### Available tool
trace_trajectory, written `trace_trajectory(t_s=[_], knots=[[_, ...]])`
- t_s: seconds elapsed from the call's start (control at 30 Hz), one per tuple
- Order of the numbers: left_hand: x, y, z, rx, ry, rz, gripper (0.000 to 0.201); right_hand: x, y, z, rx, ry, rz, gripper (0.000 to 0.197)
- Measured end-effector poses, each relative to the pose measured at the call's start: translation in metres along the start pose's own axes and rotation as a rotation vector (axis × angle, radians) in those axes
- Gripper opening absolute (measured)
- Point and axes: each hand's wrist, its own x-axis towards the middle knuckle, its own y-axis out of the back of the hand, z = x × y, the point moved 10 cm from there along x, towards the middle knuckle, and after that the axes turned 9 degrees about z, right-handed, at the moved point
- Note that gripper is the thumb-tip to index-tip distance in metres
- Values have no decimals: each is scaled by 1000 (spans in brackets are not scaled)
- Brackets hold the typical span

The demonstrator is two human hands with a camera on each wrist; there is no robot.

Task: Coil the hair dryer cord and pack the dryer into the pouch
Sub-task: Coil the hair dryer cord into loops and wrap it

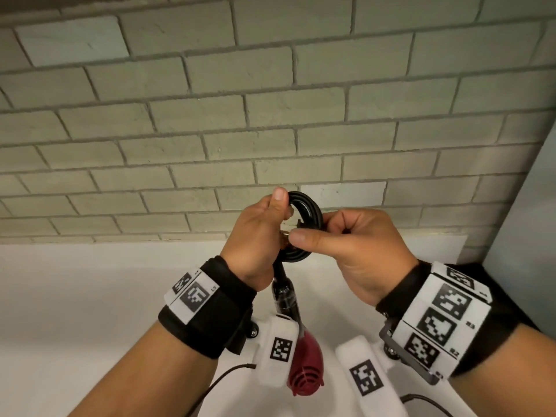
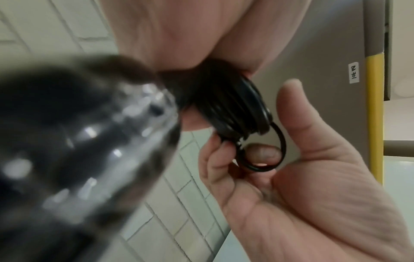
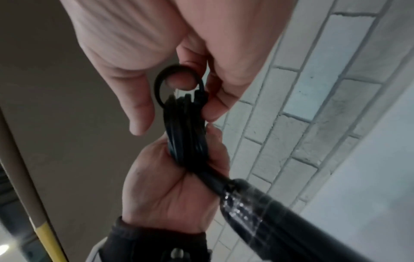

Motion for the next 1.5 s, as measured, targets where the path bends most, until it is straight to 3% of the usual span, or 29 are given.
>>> trace_trajectory(t_s=[0.07,0.3,0.53,0.67,0.73,0.83,0.9,0.97,1.0,1.13,1.27,1.4,1.43,1.5], knots=[[-2,-5,-3,-3,22,-20,49,1,-4,5,72,-36,-15,59],[-8,-12,-4,-73,36,-19,39,-3,-12,18,456,-223,-71,35],[-17,-17,9,49,-156,25,39,2,-5,28,474,-298,3,51],[-23,-18,24,148,-328,79,39,2,-5,31,492,-346,33,108],[-23,-14,31,172,-380,118,36,-4,-7,26,452,-359,-6,99],[-24,-8,31,200,-375,154,35,-12,5,17,83,-339,24,75],[-21,-3,26,183,-335,179,35,-10,27,-2,-324,-169,167,78],[-17,-1,23,181,-315,196,36,-11,30,-33,-633,75,266,59],[-16,-3,21,208,-314,197,38,-11,25,-37,-695,117,242,50],[-16,-11,10,267,-277,170,42,-9,8,-16,-591,-92,58,35],[-15,-10,4,206,-228,162,45,-8,4,-6,-581,-136,-5,33],[-12,-4,2,60,-124,239,33,-15,-5,15,-440,-258,-118,18],[-10,0,-2,-2,-66,270,34,-18,-7,19,-400,-271,-133,18],[-4,6,-11,-124,52,310,39,-26,-10,22,-383,-228,-149,38]])
